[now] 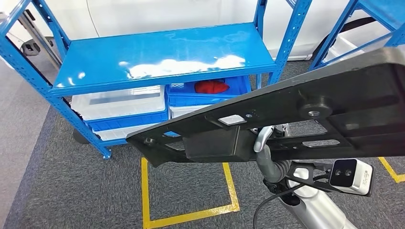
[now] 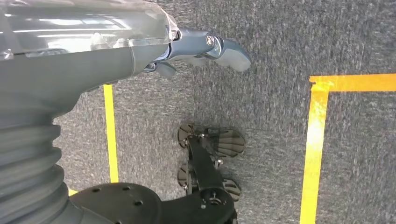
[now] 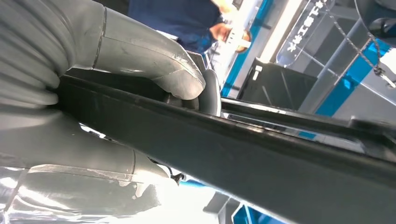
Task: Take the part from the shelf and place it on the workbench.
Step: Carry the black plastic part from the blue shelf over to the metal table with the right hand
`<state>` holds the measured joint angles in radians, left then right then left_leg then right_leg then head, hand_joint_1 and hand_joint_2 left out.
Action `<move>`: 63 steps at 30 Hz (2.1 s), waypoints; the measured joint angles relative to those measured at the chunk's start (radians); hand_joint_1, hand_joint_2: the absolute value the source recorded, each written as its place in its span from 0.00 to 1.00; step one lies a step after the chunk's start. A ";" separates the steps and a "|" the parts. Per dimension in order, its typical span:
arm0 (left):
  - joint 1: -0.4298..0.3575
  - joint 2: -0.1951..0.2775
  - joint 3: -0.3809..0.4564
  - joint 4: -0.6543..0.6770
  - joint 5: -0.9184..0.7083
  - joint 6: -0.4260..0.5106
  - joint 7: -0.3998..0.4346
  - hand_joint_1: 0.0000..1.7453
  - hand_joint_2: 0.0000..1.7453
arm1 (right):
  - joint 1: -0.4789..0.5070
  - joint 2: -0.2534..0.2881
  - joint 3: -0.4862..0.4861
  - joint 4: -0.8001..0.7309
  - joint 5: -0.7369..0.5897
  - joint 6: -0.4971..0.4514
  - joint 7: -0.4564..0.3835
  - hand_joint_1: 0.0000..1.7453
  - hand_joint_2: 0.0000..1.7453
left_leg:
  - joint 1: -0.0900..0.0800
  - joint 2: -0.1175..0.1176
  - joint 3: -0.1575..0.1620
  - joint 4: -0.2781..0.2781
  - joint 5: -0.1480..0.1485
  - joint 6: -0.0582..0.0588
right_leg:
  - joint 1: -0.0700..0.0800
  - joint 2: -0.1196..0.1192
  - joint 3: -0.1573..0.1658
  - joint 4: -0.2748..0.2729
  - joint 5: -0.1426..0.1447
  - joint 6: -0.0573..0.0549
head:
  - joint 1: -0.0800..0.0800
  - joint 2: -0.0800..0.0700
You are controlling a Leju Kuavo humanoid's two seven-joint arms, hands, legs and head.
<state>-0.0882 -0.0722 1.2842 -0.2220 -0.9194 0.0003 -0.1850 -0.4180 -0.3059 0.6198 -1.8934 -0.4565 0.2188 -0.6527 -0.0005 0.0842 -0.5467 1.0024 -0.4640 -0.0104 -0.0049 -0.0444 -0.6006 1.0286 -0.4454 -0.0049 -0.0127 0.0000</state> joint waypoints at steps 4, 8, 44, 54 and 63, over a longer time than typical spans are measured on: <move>-0.001 -0.002 -0.001 0.000 -0.002 0.005 0.006 0.00 1.00 | 0.006 -0.004 0.000 -0.013 0.001 0.000 0.000 1.00 1.00 | 0.007 -0.032 -0.023 0.067 -0.054 -0.022 | -0.007 0.038 -0.003 -0.008 0.011 -0.023 | 0.000 0.000; 0.005 -0.002 0.000 0.000 0.006 0.046 0.052 0.00 1.00 | 0.026 -0.004 0.000 -0.015 0.006 0.014 0.000 1.00 1.00 | 0.011 -0.074 -0.123 0.289 -0.146 -0.028 | -0.005 0.082 -0.008 -0.007 0.015 -0.030 | 0.000 0.000; 0.001 0.101 0.024 -0.005 0.001 0.057 0.029 0.00 1.00 | 0.244 0.218 -0.258 -0.101 0.175 0.154 -0.003 1.00 1.00 | 0.013 -0.154 0.015 0.014 -0.024 -0.003 | -0.006 0.153 -0.013 0.001 0.017 -0.023 | 0.000 0.000; -0.010 0.090 0.024 -0.005 0.007 0.045 0.019 0.00 1.00 | 0.132 0.162 -0.211 -0.093 0.148 0.107 -0.003 1.00 1.00 | 0.010 -0.050 0.023 -0.034 0.002 0.025 | -0.007 0.052 -0.150 0.271 -0.113 0.016 | 0.000 0.000; -0.017 0.084 0.024 -0.005 -0.005 0.044 0.028 0.00 1.00 | 0.129 0.108 -0.201 -0.084 0.143 0.147 -0.003 1.00 1.00 | 0.001 0.021 0.027 -0.011 -0.025 -0.009 | 0.001 0.008 0.000 -0.007 -0.005 -0.016 | 0.000 0.000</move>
<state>-0.1048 0.0120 1.3084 -0.2266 -0.9242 0.0446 -0.1569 -0.2895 -0.1976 0.4184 -1.9771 -0.3135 0.3655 -0.6561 0.0007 0.1055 -0.5199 0.9918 -0.4892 -0.0194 -0.0036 -0.0362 -0.6007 1.0212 -0.4505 -0.0213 -0.0130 0.0000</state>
